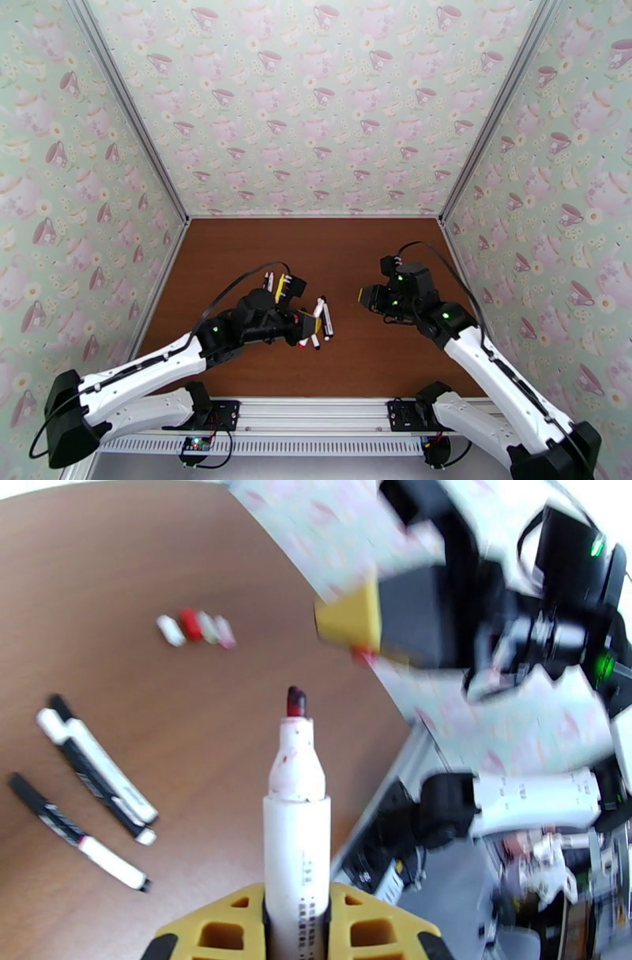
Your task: Open the pen caps
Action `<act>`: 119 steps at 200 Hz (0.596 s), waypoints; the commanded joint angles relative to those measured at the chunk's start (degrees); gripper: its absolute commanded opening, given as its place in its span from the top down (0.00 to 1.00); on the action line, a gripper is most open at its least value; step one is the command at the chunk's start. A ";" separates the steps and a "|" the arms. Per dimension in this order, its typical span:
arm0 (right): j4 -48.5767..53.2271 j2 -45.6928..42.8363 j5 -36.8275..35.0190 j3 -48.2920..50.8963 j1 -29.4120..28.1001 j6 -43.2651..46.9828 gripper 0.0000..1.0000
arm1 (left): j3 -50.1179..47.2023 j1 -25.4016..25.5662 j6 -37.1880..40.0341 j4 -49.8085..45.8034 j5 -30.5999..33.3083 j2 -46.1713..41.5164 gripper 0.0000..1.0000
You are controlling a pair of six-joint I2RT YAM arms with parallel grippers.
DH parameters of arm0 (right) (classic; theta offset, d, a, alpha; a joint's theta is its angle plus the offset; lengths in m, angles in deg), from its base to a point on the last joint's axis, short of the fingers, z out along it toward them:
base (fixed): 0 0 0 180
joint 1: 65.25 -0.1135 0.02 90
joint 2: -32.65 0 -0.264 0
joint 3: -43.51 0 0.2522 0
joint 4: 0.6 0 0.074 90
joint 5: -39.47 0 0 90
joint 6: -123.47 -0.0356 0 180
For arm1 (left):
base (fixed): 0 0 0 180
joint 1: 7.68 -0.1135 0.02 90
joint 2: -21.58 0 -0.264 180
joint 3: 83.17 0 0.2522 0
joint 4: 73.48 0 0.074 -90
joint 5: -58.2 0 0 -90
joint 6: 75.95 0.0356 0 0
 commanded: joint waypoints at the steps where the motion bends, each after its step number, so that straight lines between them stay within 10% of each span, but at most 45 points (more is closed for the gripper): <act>1: 6.75 2.64 -5.44 -0.44 1.01 5.80 0.93 | -0.72 -1.00 -1.17 -0.83 3.05 -2.20 1.00; 119: 4.70 27.72 -9.47 -7.75 5.32 13.07 0.90 | -1.61 -2.68 -1.65 -1.93 4.69 -4.11 0.98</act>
